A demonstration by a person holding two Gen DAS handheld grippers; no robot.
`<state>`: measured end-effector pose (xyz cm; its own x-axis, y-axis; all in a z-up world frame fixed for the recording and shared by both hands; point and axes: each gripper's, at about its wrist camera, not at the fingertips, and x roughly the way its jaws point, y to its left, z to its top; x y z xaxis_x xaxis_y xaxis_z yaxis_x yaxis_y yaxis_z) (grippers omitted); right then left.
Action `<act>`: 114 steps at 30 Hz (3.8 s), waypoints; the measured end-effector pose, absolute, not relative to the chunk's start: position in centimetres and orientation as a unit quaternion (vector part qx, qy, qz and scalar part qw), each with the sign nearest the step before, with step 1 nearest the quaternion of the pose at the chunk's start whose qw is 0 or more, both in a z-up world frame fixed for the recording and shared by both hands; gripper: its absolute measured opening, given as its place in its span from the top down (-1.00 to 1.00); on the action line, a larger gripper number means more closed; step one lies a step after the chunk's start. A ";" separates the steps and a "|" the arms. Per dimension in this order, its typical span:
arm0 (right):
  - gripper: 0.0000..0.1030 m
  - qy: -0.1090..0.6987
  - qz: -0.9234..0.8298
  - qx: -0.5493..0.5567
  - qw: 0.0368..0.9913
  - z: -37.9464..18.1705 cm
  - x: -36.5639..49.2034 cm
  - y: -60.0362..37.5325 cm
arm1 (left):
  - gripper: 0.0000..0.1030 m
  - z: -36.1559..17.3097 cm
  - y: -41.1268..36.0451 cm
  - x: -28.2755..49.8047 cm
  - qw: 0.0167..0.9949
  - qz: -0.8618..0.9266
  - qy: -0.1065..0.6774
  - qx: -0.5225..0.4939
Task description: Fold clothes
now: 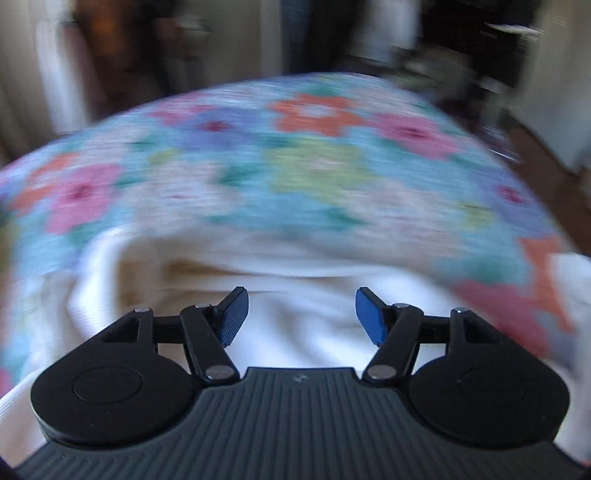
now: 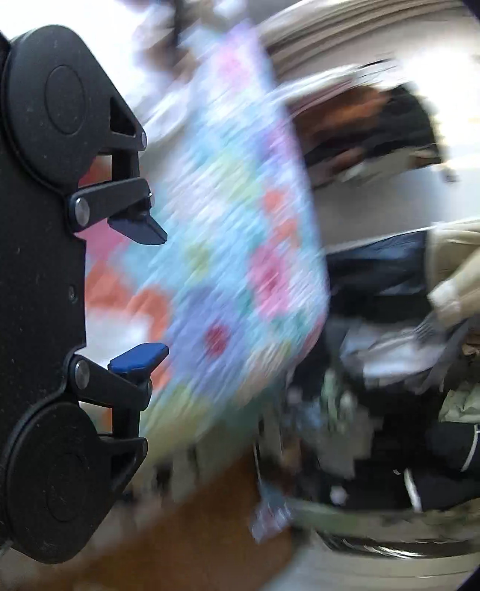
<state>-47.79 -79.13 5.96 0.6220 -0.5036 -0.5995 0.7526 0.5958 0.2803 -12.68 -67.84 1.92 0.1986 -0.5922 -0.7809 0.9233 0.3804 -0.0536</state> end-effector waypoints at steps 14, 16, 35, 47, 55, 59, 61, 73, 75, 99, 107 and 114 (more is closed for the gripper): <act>-0.27 0.343 -0.258 0.381 0.819 -4.5 -40.7 -83.8 | -0.76 -3.6 -77.6 -24.8 0.652 -0.527 0.319 0.442; -0.27 0.344 -0.252 0.395 0.814 -5.5 -41.3 -83.9 | -0.82 -4.6 -78.1 -25.3 0.649 -0.511 0.322 0.463; -0.28 0.355 -0.129 0.444 0.813 -8.6 -41.3 -81.5 | 0.66 2.3 -67.4 -14.8 0.732 -0.507 0.426 0.160; -0.32 0.367 0.142 0.400 0.828 -7.5 -34.4 -72.3 | 0.67 1.8 -60.7 -10.7 0.786 -0.443 0.409 0.138; -0.32 0.362 0.123 0.380 0.842 -6.6 -34.2 -72.9 | 0.67 0.2 -56.9 -9.4 0.803 -0.403 0.412 0.153; -0.40 0.331 0.089 0.410 0.845 -6.8 -34.4 -74.7 | 0.67 -0.5 -56.4 -9.1 0.800 -0.398 0.422 0.155; -0.51 0.319 0.083 0.431 0.840 -7.4 -33.9 -75.0 | 0.67 -0.9 -56.6 -9.2 0.791 -0.397 0.430 0.175; 0.87 0.304 0.012 0.219 0.927 -5.1 -28.7 -68.8 | 0.69 1.0 -59.4 -9.9 0.785 -0.427 0.387 0.226; 0.89 0.273 -0.056 0.175 0.944 -3.4 -30.0 -69.9 | 0.69 2.9 -61.5 -9.8 0.789 -0.446 0.363 0.214; -0.23 0.283 -0.328 0.224 0.873 -6.5 -38.0 -81.5 | -0.40 1.8 -73.6 -11.1 0.761 -0.541 0.340 0.114; -0.17 0.293 -0.303 0.275 0.864 -6.8 -38.2 -81.0 | -0.36 -4.9 -72.6 -10.7 0.773 -0.456 0.379 0.227; -0.19 0.300 -0.287 0.291 0.862 -4.1 -46.0 -80.2 | -0.39 -2.6 -69.4 -14.5 0.787 -0.483 0.334 0.189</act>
<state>-46.01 -80.22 -4.09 0.6551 -0.3213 -0.6839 0.6699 0.6656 0.3289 -14.47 -69.43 -2.59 0.3106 -0.6341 -0.7082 0.8861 0.4628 -0.0257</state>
